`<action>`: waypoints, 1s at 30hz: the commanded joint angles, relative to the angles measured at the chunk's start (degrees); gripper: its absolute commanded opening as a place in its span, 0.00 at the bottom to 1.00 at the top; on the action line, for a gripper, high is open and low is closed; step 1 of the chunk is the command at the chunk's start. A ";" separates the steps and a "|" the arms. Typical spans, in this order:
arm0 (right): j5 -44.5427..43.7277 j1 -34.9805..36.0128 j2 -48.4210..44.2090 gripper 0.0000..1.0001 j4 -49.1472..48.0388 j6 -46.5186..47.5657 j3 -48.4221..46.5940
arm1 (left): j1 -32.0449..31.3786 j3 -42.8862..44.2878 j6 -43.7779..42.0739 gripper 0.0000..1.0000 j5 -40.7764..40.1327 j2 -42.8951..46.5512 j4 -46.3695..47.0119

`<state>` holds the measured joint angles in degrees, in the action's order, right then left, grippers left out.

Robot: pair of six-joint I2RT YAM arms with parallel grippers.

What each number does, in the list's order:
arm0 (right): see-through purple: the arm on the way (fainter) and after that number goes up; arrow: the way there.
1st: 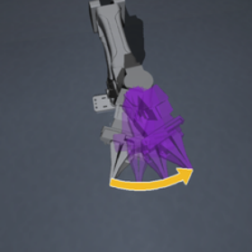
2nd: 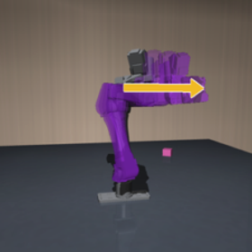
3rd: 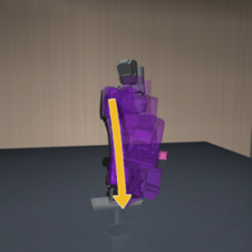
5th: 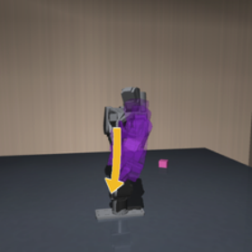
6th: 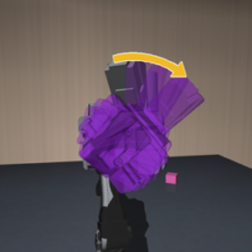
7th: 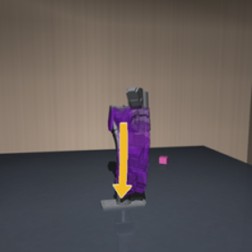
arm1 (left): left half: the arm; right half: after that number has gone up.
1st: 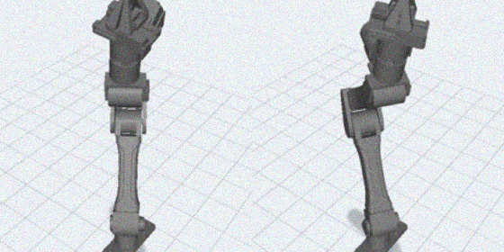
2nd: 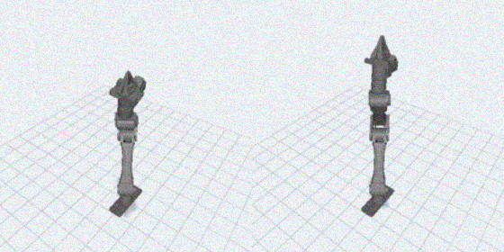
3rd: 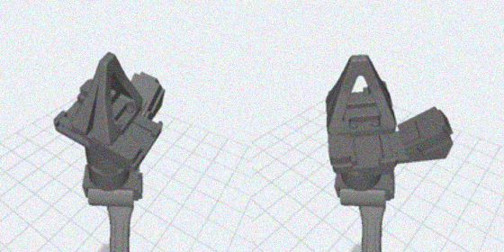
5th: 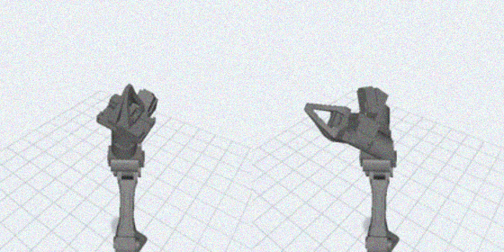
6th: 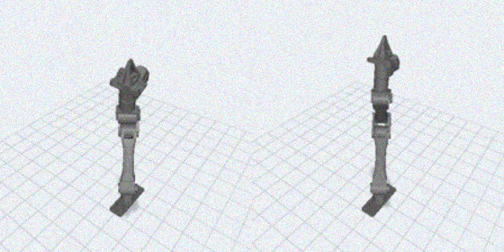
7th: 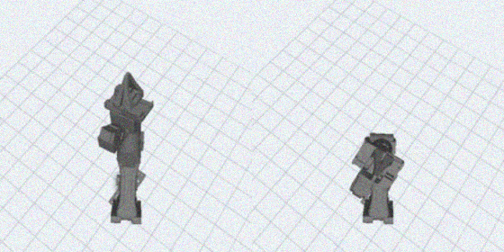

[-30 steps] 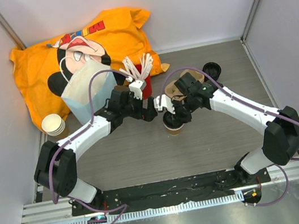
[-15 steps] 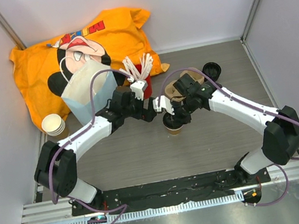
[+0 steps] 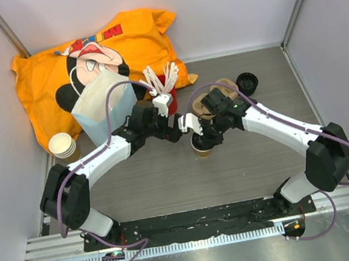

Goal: Pack the takeout coffee

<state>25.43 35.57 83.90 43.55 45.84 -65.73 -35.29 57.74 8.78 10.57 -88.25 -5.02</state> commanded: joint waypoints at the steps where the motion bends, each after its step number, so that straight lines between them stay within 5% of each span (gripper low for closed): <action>1: -0.21 0.38 -0.40 0.01 -1.98 -0.76 0.08 | -0.22 0.89 0.28 1.00 0.77 -0.08 1.76; 30: -1.87 1.69 1.62 0.01 -2.15 -1.72 -1.50 | -0.22 0.89 0.45 1.00 0.16 -0.79 1.68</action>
<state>25.08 36.84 85.03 42.81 44.60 -65.56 -35.29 57.74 8.95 10.70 -88.66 -4.99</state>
